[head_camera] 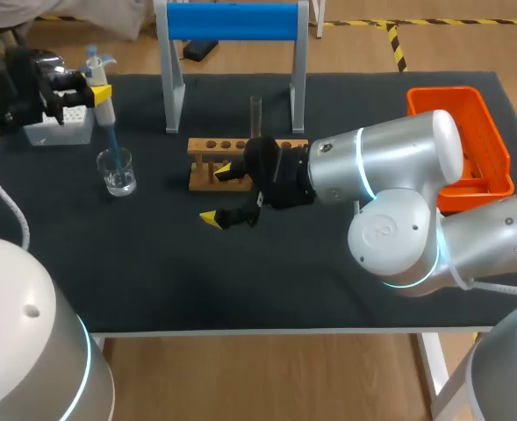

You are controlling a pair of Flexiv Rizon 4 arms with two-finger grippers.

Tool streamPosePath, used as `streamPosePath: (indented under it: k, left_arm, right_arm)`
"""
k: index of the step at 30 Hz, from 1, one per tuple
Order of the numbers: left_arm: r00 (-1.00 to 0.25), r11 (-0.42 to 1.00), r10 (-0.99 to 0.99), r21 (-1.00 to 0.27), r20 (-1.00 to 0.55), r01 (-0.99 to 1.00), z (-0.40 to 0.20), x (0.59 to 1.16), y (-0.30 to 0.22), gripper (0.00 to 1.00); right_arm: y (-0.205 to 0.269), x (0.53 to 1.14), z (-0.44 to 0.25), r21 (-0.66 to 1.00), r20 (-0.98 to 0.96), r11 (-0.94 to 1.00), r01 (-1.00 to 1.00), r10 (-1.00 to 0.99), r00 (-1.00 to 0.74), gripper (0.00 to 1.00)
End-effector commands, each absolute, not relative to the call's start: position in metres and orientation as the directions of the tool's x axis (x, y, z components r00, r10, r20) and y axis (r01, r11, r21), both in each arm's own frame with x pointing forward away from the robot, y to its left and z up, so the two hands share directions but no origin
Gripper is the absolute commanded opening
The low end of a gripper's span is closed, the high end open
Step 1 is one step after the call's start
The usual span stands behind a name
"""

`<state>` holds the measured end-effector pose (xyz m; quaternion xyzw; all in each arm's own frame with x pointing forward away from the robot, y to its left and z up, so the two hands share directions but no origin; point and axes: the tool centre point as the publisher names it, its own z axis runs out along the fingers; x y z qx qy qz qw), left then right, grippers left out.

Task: Invert the test tube, pick up the pipette, mount the tip to pipette, aspirate from beaker and dispense into the tube, eject the tip, return the pipette, and cap with the stopper.

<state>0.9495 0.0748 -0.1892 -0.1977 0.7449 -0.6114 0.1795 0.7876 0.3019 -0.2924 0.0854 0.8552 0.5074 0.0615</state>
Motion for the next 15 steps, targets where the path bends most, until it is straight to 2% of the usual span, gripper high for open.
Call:
streamPosePath:
  k: [1,15]
  left_arm:
    - [-0.855,0.172,-0.518,-0.982,-0.027,-0.073,-0.194,0.950,0.071,0.00]
    - [-0.847,0.165,-0.532,-0.982,-0.014,-0.087,-0.207,0.951,0.075,0.00]
  right_arm:
    - [0.301,0.788,-0.292,0.877,-0.017,0.472,0.084,0.207,-0.978,1.00]
    - [0.301,0.788,-0.292,0.877,-0.017,0.472,0.084,0.207,-0.978,1.00]
